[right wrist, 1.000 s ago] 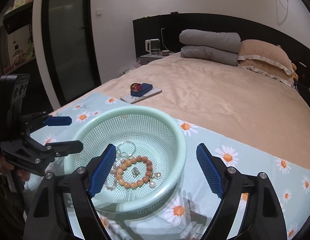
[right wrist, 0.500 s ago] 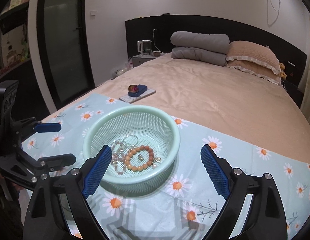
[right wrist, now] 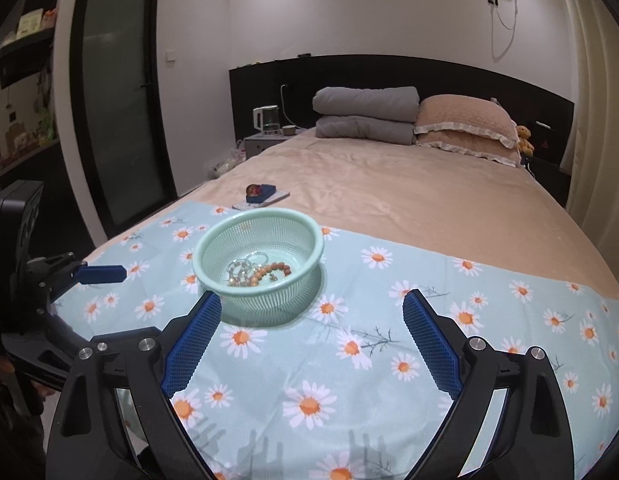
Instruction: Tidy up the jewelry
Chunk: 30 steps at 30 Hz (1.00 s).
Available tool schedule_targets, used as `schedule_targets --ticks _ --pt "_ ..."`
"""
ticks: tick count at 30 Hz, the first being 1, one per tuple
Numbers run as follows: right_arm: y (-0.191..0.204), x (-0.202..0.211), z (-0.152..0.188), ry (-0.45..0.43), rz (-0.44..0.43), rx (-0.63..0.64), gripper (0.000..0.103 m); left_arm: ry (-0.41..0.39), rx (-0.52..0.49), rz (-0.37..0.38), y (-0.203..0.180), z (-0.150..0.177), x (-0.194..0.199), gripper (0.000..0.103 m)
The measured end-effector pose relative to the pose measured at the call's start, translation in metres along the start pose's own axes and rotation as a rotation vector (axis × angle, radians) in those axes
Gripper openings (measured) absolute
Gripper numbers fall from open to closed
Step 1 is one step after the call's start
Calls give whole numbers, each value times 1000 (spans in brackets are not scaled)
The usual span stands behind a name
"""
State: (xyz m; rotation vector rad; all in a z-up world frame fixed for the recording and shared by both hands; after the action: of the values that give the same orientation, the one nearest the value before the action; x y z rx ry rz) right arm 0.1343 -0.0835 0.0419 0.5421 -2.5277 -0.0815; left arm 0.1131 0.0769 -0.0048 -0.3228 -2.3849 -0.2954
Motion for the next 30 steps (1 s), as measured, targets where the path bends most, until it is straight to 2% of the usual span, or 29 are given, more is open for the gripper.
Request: schedule_targets --ticks 6,9,14,19,25,30 --pt "-19 24 48 -19 39 -41 88 -56 -86 -28 -43 23 16 97" --pt "-32 29 75 -2 40 -107 88 -71 -51 3 -60 38 17 97" --pt "-47 30 108 28 79 -141 88 -88 38 -34 -69 61 11 97" --pt "-49 39 121 -4 96 -104 88 -81 43 -128 -71 73 5 97" --pt "-54 43 135 -35 120 -90 88 -77 82 -172 -69 82 1 97" --pt "-61 42 151 -46 132 -94 88 -65 41 -136 -81 91 -8 97"
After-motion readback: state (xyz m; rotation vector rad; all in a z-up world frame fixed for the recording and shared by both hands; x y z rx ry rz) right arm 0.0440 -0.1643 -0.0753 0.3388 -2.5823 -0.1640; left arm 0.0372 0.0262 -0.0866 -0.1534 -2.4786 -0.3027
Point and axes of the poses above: each gripper's, at about its wrist camera, not at the fingertips, and x roughly against the way its jaws point, y to its left, z to its underside, the point moved 9 cm from there along -x, roughly the way its jaws point, and after that the axes turned 9 degrees about -x, right-handed, at the moved point
